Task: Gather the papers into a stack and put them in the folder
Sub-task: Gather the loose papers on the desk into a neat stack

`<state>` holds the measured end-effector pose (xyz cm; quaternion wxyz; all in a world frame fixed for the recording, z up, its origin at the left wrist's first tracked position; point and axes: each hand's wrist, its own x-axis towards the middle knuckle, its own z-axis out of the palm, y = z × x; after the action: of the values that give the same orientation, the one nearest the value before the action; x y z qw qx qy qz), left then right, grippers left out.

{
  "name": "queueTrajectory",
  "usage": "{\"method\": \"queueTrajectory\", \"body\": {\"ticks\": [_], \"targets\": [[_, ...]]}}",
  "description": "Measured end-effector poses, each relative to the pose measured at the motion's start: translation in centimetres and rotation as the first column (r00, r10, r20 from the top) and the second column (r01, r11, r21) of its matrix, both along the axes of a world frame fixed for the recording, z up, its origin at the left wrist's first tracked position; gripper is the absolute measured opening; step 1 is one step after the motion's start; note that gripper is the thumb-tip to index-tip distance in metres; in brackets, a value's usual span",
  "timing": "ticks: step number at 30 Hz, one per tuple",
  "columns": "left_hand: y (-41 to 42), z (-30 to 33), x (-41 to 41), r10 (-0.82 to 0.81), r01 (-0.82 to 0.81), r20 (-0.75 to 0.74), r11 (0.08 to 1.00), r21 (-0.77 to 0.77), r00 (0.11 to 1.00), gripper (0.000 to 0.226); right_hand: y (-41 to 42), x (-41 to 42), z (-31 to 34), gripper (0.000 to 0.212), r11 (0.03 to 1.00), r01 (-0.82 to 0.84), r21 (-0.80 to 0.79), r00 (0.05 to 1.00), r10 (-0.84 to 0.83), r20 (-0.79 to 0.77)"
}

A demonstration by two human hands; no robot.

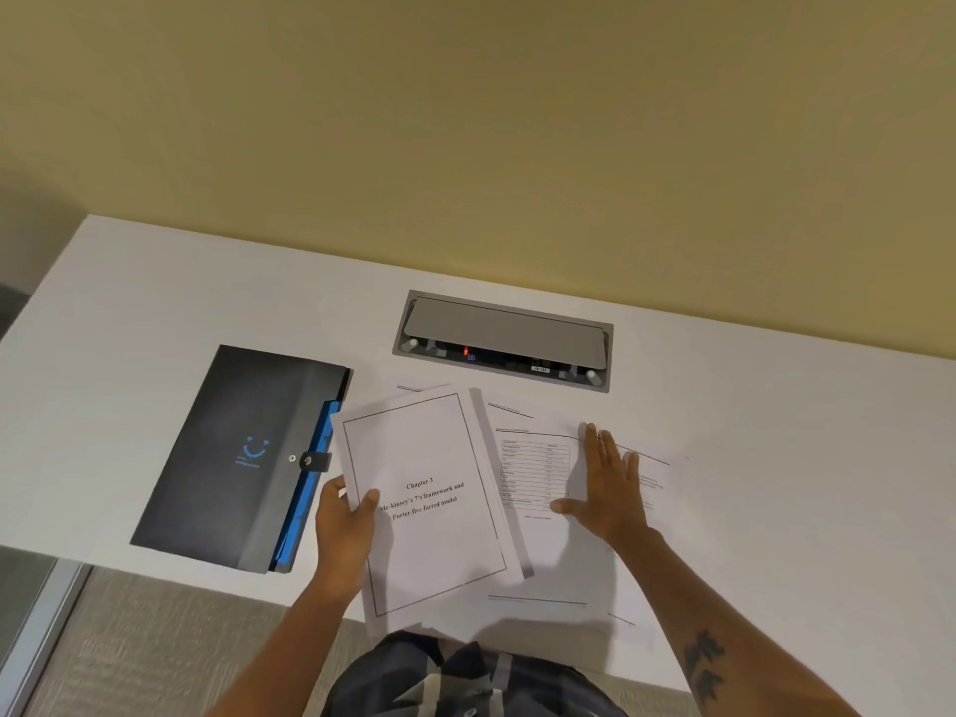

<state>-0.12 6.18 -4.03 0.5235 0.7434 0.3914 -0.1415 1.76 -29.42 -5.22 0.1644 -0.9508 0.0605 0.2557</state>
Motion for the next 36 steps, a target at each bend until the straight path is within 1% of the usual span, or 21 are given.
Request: {"method": "queueTrajectory", "body": {"ticks": [3, 5, 6, 8, 10, 12, 13, 15, 16, 19, 24, 26, 28, 30, 32, 33, 34, 36], "targets": [[0.0, 0.5, -1.3, 0.024, -0.024, 0.007, 0.999, 0.022, 1.000, 0.040, 0.3, -0.7, 0.5, 0.128, 0.995, 0.015, 0.094, 0.997, -0.021, 0.069], [-0.2, 0.9, -2.0, 0.043, -0.043, 0.013, 0.999, 0.018, 0.999, 0.038, 0.7, -1.1, 0.6, 0.115, 0.991, 0.061, 0.121, 0.992, -0.073, 0.100], [-0.3, 1.1, -2.3, 0.046, -0.046, 0.012, 0.999, 0.021, 0.999, 0.038, 0.9, -1.5, 0.6, 0.113, 0.990, 0.087, 0.111, 0.988, -0.100, 0.114], [-0.6, 1.4, -2.8, 0.048, -0.048, 0.006, 0.999, 0.025, 0.999, 0.040, 1.3, -2.2, 0.5, 0.114, 0.977, 0.165, 0.139, 0.972, -0.184, 0.144], [-0.8, 1.6, -3.1, 0.050, -0.050, 0.005, 0.999, 0.008, 0.999, 0.044, 1.3, -2.9, 0.7, 0.110, 0.923, 0.307, 0.231, 0.934, -0.340, 0.114], [-1.2, 1.8, -3.2, 0.047, -0.047, 0.002, 0.999, -0.014, 0.999, 0.043, 1.1, -3.4, 0.7, 0.094, 0.847, 0.447, 0.287, 0.877, -0.478, 0.046], [-1.3, 1.9, -3.2, 0.043, -0.043, -0.002, 0.999, -0.023, 0.999, 0.040, 0.9, -3.6, 0.5, 0.080, 0.814, 0.484, 0.322, 0.855, -0.518, 0.023], [-1.7, 2.2, -3.2, 0.021, -0.021, -0.008, 0.999, -0.036, 1.000, 0.036, 0.4, -3.9, 0.0, 0.047, 0.747, 0.516, 0.419, 0.819, -0.574, 0.016], [-1.9, 2.3, -3.2, 0.002, -0.003, -0.009, 0.999, -0.045, 1.000, 0.035, 0.2, -4.0, -0.1, 0.036, 0.723, 0.519, 0.456, 0.805, -0.593, 0.023], [-2.7, 2.7, -3.1, -0.052, 0.051, -0.009, 0.995, -0.086, 0.999, 0.034, -0.5, -3.8, 0.2, 0.016, 0.651, 0.530, 0.544, 0.773, -0.634, 0.006], [-4.0, 3.2, -2.9, -0.153, 0.152, -0.016, 0.986, -0.066, 0.988, 0.038, -1.0, -2.8, 2.2, 0.007, 0.545, 0.509, 0.666, 0.774, -0.629, -0.076], [-4.4, 3.5, -2.9, -0.184, 0.183, -0.013, 0.980, -0.074, 0.983, 0.041, -1.0, -2.6, 3.0, 0.015, 0.491, 0.506, 0.709, 0.785, -0.603, -0.143], [-4.9, 4.0, -2.9, -0.202, 0.201, 0.004, 0.974, -0.108, 0.979, 0.037, -0.6, -2.6, 3.5, 0.015, 0.454, 0.512, 0.729, 0.798, -0.565, -0.209], [-5.2, 4.5, -3.0, -0.218, 0.218, 0.013, 0.966, -0.140, 0.976, 0.035, -0.2, -2.7, 3.7, 0.016, 0.452, 0.508, 0.733, 0.821, -0.513, -0.252], [-5.5, 4.8, -3.0, -0.231, 0.230, 0.011, 0.959, -0.168, 0.973, 0.040, 0.2, -3.0, 3.4, 0.033, 0.460, 0.485, 0.744, 0.844, -0.469, -0.260], [-5.6, 4.9, -3.0, -0.234, 0.231, 0.003, 0.957, -0.175, 0.972, 0.043, 0.5, -3.2, 3.4, 0.032, 0.443, 0.473, 0.762, 0.855, -0.441, -0.274], [-5.7, 5.0, -3.1, -0.235, 0.229, -0.008, 0.956, -0.182, 0.972, 0.046, 1.0, -3.4, 3.8, 0.026, 0.417, 0.470, 0.778, 0.861, -0.412, -0.299], [-5.8, 5.0, -3.3, -0.239, 0.228, -0.025, 0.950, -0.215, 0.971, 0.047, 1.6, -3.9, 4.3, 0.023, 0.362, 0.462, 0.810, 0.874, -0.340, -0.346]]}}
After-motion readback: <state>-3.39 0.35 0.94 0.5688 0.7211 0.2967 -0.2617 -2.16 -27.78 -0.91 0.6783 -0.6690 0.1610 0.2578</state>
